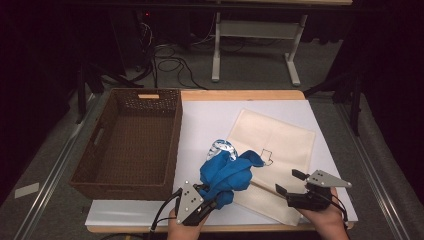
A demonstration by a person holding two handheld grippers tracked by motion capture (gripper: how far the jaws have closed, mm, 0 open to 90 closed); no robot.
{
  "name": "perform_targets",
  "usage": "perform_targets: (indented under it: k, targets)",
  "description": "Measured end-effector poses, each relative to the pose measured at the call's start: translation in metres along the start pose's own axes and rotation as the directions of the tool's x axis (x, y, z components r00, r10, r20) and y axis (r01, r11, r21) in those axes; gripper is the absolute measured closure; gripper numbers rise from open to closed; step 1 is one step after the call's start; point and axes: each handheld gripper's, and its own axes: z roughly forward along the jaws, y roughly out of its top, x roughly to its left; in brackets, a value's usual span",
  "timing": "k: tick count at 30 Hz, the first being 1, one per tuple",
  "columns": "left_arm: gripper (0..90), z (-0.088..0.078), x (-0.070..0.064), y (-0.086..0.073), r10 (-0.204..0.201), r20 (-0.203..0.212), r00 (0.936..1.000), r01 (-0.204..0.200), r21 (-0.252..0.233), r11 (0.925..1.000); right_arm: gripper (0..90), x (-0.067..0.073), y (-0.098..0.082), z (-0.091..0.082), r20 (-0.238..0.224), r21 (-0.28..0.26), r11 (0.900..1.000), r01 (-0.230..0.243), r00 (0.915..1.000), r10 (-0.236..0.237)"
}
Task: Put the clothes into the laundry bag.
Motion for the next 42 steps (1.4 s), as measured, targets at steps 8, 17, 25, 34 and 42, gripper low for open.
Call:
perform_targets:
  k: [8,17,25,34,42]
  targets:
    - [73.2,-0.002,0.004,0.001,-0.012,-0.016,0.9998,0.012,-0.007,0.9999,18.8,0.002,0.016,0.027,0.006,0.052,0.998,0.038,0.9993,-0.038]
    - [73.2,0.001,0.005,-0.001,-0.016,-0.018,0.9997,0.017,0.001,0.9999,30.1,0.010,-0.007,0.040,-0.036,0.146,0.986,0.075,0.9969,-0.070]
    - [73.1,0.000,0.005,-0.001,-0.022,-0.022,0.9995,0.022,-0.001,0.9998,49.5,0.009,-0.010,0.044,-0.049,0.178,0.978,0.111,0.9934,-0.104]
    - [73.1,-0.001,0.007,-0.002,-0.027,-0.028,0.9992,0.027,0.001,0.9996,66.7,0.004,-0.008,0.044,-0.031,0.184,0.976,0.117,0.9931,-0.113]
    - [73.1,-0.005,0.006,-0.001,-0.025,-0.037,0.9990,0.025,-0.008,0.9997,72.3,-0.003,-0.008,0.043,-0.039,0.195,0.976,0.093,0.9954,-0.087]
